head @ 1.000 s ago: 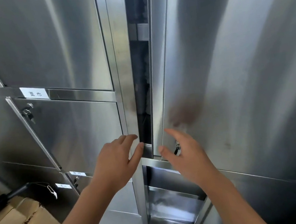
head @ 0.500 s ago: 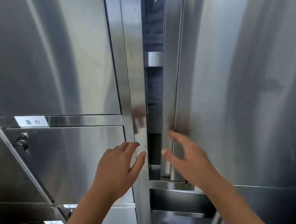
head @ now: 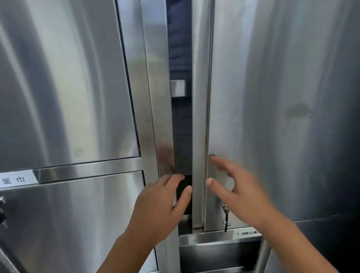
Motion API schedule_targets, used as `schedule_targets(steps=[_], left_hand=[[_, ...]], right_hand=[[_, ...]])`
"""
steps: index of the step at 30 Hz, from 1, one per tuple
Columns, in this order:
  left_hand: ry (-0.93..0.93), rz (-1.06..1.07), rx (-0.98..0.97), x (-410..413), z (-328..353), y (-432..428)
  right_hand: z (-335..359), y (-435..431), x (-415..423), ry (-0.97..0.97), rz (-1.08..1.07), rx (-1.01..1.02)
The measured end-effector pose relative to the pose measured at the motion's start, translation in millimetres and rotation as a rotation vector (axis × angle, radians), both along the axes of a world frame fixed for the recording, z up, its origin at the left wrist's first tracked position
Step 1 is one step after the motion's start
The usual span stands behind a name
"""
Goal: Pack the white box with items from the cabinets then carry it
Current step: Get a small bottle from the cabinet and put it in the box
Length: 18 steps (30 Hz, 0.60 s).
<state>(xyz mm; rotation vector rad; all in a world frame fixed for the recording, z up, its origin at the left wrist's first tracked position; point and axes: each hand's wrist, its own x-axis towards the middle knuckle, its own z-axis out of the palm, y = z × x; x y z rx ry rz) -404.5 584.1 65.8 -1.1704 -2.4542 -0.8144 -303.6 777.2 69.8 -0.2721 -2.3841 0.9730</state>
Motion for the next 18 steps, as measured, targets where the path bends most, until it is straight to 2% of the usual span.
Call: schedule_targets(steps=[4, 9, 18], left_hand=[[-0.052, -0.039, 0.065, -3, -7, 22], [-0.151, -0.034, 0.042, -1, -21, 51], [-0.182, -0.050, 0.171, -11, -35, 66]], right_hand=[[-1, 10, 11, 0.022, -0.063, 0.010], [-9, 22, 28, 0.028, -0.139, 0.010], [-23, 39, 44, 0.005, -0.214, 0.007]])
